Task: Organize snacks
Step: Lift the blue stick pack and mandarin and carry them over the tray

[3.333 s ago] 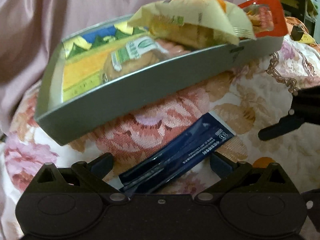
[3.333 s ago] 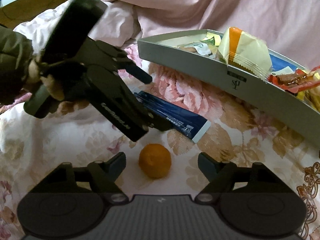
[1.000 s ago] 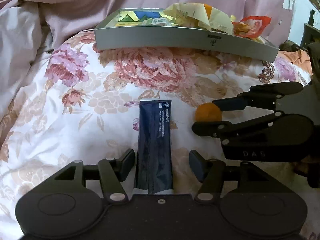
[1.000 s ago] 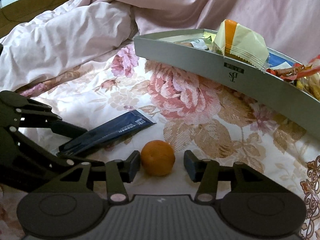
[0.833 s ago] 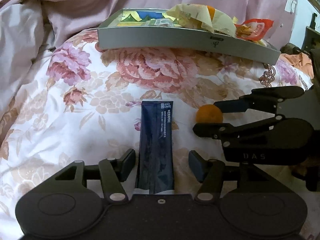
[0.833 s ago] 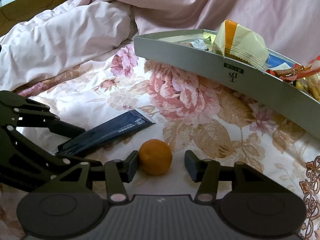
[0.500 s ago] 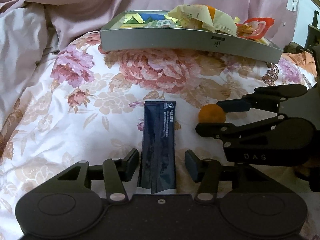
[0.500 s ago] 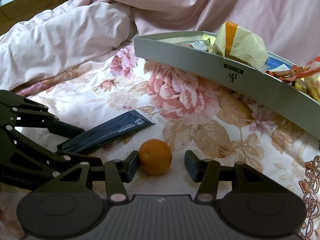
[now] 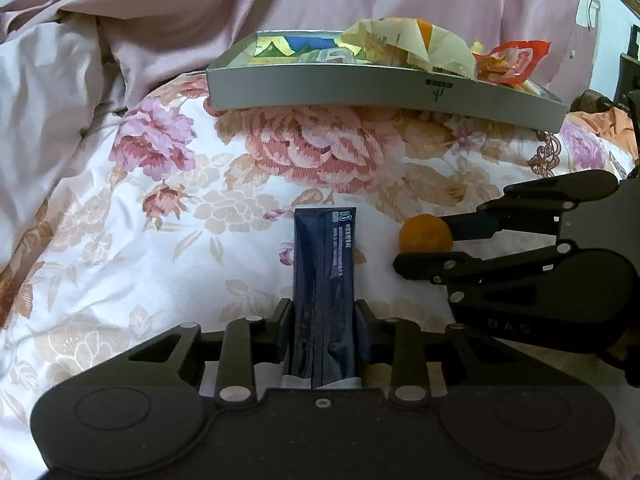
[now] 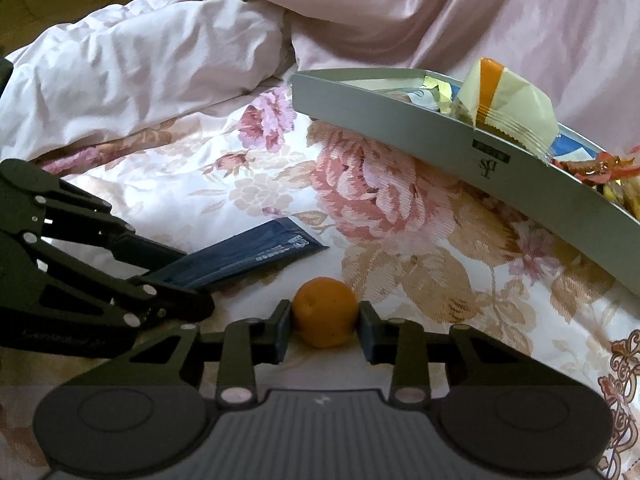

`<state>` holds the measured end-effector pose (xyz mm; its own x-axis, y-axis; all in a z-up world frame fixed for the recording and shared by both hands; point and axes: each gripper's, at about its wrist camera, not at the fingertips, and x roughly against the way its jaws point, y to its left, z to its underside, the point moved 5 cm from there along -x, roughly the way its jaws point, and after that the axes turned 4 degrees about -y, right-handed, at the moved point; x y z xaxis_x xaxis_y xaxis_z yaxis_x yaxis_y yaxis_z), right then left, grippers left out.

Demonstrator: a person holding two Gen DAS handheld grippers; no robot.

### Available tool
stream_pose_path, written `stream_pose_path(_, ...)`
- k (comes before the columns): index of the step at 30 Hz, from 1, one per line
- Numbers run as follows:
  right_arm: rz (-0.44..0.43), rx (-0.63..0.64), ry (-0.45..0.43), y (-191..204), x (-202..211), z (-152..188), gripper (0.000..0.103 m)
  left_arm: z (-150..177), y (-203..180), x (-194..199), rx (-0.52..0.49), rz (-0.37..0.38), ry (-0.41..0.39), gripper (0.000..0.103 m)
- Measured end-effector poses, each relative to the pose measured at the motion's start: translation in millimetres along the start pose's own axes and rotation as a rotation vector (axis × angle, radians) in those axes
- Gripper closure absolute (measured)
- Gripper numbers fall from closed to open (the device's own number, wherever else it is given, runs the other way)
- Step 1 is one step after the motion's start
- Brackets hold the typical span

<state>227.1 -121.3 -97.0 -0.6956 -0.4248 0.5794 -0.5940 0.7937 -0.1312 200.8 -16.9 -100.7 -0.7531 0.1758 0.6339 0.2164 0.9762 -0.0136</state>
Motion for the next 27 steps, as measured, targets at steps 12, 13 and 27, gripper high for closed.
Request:
stream_pose_path(12, 0.053, 0.134, -0.036, 14, 4, -1, 0.066, 1, -11, 4, -0.073, -0.047, -0.053, 0.075)
stream_pose_path(13, 0.056, 0.144, -0.039, 15, 4, -1, 0.066, 1, -10, 4, -0.070, -0.052, -0.058, 0.075)
stream_pose_path(27, 0.087, 0.176, -0.093, 16, 11, -5, 0.066, -4, -2, 12, -0.011, -0.098, -0.137, 0.075)
